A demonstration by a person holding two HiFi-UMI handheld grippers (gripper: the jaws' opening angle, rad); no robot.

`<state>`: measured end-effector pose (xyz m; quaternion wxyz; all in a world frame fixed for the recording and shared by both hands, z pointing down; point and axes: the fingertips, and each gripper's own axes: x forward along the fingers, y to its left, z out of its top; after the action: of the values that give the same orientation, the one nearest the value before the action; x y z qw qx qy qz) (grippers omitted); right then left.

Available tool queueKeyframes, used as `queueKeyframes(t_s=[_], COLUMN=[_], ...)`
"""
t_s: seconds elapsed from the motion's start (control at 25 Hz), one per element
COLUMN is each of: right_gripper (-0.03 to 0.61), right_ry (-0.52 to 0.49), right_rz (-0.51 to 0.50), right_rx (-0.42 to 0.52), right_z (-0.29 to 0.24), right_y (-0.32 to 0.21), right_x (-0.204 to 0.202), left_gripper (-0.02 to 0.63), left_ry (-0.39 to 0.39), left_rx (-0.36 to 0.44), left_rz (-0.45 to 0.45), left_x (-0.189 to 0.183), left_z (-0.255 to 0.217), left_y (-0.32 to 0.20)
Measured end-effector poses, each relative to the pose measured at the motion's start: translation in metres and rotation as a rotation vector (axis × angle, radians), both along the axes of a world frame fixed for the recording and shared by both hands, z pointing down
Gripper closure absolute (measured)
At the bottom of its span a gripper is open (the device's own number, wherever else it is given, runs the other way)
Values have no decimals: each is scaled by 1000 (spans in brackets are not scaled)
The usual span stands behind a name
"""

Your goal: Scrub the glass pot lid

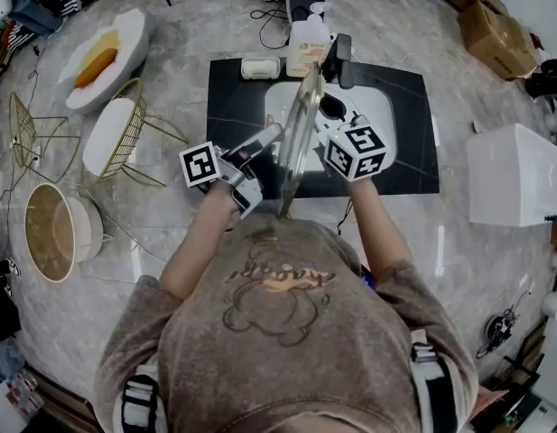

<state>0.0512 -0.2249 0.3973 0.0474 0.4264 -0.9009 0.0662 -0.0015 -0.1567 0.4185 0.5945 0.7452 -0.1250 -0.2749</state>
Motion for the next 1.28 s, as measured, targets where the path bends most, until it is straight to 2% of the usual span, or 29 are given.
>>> queueKeyframes(t_s=[0.28,0.68,1.08,1.28], right_gripper=[523,523,525,525], right_ry=[28,75,98,119], right_rz=[9,-64,-197,-310], right_rx=[-81,-212,-319,-355], right_z=[37,91,129,139], right_y=[-14,2,43,76], right_x=[1,-14,-35,-49], left_gripper=[433,433,433,433], left_ry=[19,37,37,36], left_rx=[-3,-18,-29,-36], left_rz=[-2,-32,-91,-129], left_x=[-1,-6,-15,-25], left_z=[-1,-1,4,9], left_y=[-3,-11,-22,-28])
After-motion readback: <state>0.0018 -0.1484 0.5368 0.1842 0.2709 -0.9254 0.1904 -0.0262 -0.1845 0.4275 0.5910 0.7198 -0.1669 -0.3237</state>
